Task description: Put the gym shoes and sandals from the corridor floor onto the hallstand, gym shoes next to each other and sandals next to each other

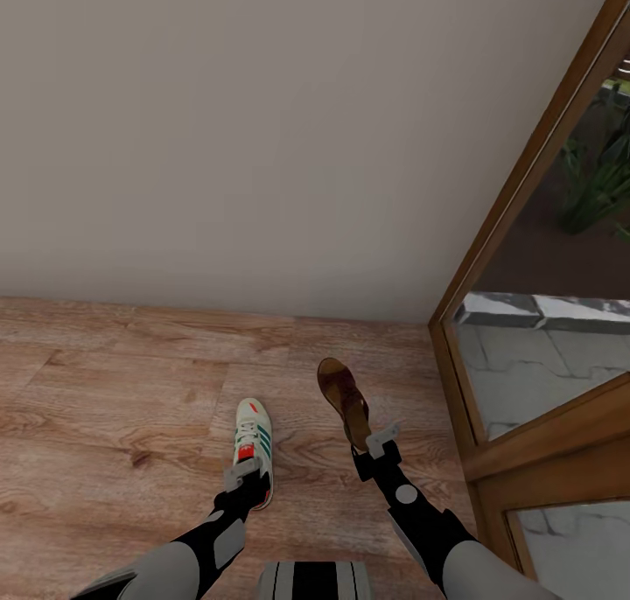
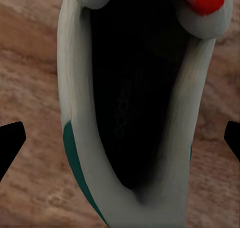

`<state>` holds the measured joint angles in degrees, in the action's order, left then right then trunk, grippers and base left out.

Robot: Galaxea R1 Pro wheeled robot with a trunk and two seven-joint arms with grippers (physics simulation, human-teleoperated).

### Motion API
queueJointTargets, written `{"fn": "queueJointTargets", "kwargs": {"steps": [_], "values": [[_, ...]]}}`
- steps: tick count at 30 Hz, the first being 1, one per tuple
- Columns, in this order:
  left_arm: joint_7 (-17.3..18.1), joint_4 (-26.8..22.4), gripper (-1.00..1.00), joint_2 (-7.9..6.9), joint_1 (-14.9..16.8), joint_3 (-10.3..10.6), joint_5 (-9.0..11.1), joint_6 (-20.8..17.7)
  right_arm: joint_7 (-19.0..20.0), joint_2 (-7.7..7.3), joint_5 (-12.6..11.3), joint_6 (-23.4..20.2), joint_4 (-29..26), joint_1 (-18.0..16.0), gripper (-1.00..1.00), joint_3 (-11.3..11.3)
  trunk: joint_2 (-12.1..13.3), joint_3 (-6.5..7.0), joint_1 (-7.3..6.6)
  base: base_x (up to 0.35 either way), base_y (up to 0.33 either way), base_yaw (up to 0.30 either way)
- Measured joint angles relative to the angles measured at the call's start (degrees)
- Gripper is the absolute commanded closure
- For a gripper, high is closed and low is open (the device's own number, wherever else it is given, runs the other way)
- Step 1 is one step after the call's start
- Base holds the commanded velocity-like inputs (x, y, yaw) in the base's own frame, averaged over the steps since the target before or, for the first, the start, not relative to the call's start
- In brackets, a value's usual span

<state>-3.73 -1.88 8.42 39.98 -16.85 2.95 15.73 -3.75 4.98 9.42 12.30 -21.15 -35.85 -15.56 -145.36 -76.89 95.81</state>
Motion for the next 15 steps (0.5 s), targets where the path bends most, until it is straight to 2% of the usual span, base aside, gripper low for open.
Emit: {"fn": "queueJointTargets", "kwargs": {"steps": [15], "values": [[0.0, 0.0, -1.00, 0.01, 0.0, 0.0, 0.0, 0.0, 0.0, -0.02, 0.0, 0.0, 0.0, 0.0, 1.00, 0.0, 0.0, 0.00, 0.00, 0.000, 0.000, 0.000]]}}
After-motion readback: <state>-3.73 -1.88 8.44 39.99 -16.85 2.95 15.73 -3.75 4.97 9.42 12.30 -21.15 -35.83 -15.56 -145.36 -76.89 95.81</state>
